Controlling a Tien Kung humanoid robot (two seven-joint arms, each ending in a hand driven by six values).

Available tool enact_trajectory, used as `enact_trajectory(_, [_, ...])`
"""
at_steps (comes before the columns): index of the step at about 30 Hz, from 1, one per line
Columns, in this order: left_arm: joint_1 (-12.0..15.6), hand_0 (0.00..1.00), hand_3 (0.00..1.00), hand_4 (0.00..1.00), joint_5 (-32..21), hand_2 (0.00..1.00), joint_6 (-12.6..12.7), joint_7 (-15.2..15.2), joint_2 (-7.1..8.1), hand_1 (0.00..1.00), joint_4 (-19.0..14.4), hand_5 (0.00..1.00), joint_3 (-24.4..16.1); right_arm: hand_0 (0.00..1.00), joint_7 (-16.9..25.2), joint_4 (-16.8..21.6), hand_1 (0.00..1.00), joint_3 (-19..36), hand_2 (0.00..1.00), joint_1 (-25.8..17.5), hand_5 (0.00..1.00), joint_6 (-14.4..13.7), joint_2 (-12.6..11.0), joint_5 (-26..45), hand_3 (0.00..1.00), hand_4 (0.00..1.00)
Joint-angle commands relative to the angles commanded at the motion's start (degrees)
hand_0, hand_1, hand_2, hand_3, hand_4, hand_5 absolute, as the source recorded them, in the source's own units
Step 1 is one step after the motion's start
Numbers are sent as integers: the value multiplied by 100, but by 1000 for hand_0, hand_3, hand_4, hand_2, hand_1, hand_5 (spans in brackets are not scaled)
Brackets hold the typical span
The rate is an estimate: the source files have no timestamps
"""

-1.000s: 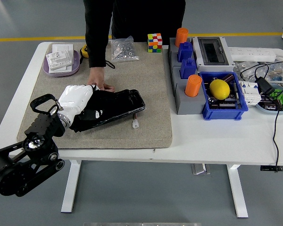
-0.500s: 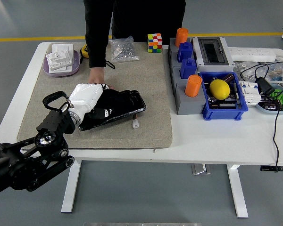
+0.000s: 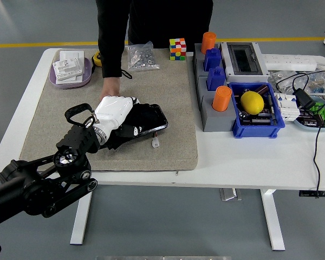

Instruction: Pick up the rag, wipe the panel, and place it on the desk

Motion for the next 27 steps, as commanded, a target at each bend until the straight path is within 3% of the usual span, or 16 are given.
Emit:
enact_trajectory(11, [-248, 234, 355, 83, -117, 450, 14, 4, -290, 111, 248, 2, 158, 691, 6, 0, 459, -84, 642, 34, 705, -10, -3, 17, 621, 998])
enact_trajectory(27, [-340, 234, 355, 85, -183, 449, 27, 5, -535, 112, 440, 2, 303, 691, 5, 5, 459, -168, 642, 44, 705, -15, -26, 30, 622, 998])
